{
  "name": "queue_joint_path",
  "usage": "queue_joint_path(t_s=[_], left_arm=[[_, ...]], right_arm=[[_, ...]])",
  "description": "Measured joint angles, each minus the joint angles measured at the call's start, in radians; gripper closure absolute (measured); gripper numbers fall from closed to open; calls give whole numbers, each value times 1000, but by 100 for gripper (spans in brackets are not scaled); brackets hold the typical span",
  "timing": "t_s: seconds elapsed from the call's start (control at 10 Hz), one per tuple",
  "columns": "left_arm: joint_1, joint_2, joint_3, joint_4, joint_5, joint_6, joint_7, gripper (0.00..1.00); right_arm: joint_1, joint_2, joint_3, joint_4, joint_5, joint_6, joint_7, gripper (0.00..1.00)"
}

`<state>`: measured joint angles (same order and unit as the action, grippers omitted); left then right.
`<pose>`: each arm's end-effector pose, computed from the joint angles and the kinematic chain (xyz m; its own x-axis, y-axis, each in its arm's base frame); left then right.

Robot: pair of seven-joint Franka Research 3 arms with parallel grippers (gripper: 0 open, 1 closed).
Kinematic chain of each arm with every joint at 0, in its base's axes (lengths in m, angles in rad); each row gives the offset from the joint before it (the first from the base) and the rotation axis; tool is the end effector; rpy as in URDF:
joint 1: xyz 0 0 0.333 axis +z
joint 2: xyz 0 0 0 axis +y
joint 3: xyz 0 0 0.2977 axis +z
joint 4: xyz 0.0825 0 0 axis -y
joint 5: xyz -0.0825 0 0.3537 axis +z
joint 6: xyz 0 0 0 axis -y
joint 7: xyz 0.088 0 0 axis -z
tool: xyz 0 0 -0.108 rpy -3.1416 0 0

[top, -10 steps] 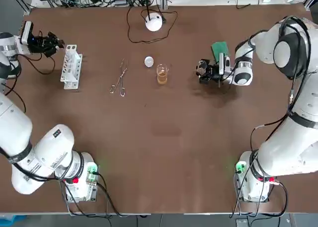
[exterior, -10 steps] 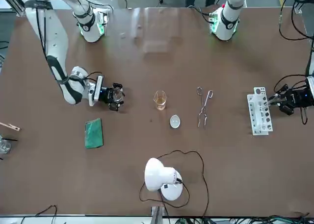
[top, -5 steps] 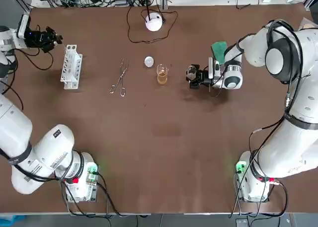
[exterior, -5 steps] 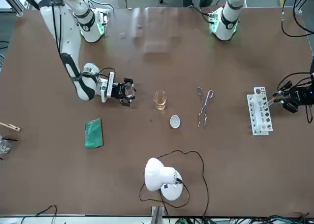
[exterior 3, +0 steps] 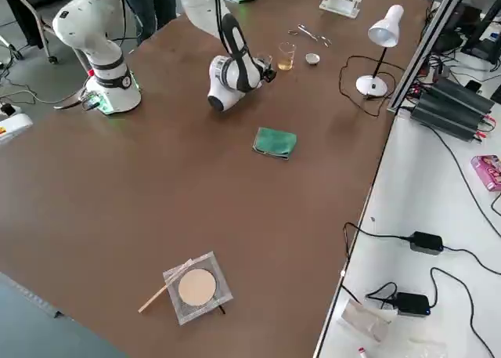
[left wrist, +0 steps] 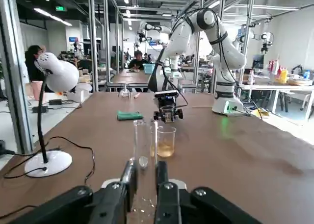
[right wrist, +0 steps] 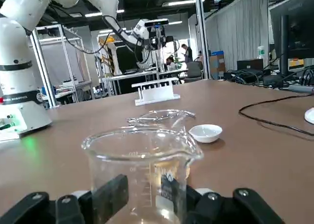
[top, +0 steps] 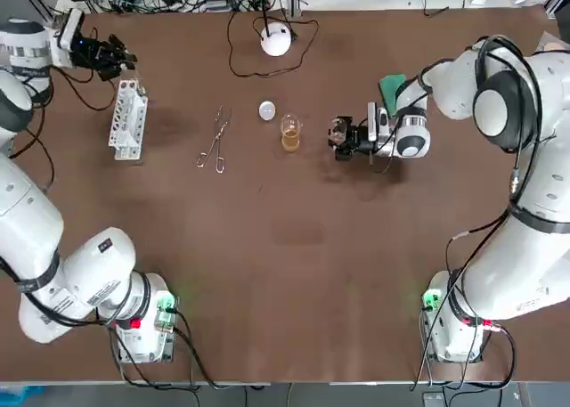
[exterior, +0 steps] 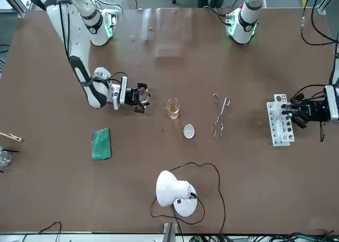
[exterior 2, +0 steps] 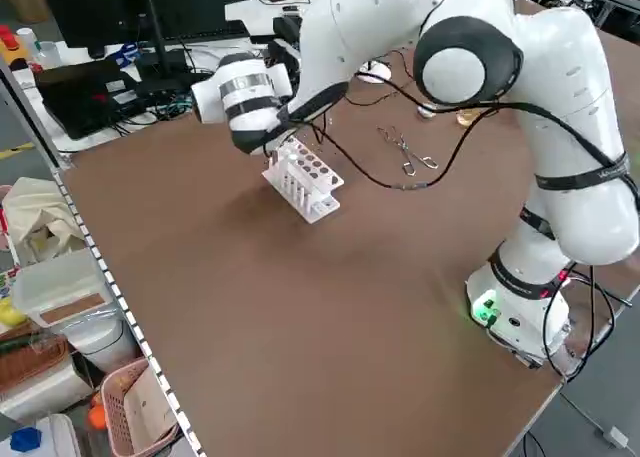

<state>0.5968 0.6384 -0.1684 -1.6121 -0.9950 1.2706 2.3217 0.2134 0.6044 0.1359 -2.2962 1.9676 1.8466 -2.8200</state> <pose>0.5583 0.1512 0.2922 0.0052 -0.1433 0.9897 -0.9911 0.1307 0.0242 0.4066 0.2332 0.1122 0.1368 0.0887 0.9866 0.9836 -0.1301 -0.1247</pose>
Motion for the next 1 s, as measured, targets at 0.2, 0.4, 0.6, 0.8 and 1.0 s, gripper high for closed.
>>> queue_joint_path(t_s=[0.2, 0.4, 0.6, 0.8, 1.0], left_arm=[[-104, -27, -6, -6, 0, 49, -52, 79], [-207, -39, -12, -13, 0, 127, -123, 79], [-288, -39, -15, -16, -6, 210, -131, 79], [-384, -39, -18, -21, -30, 296, -143, 79], [-499, -45, -19, -39, -57, 426, -162, 79]], right_arm=[[8, 0, 1, 12, -41, 45, 1, 61], [10, -1, 1, 12, -68, 52, 2, 61], [13, -1, 1, 12, -79, 52, 10, 61], [13, -1, 1, 12, -107, 40, 19, 61], [13, 0, 1, 12, -122, -4, 22, 61]])
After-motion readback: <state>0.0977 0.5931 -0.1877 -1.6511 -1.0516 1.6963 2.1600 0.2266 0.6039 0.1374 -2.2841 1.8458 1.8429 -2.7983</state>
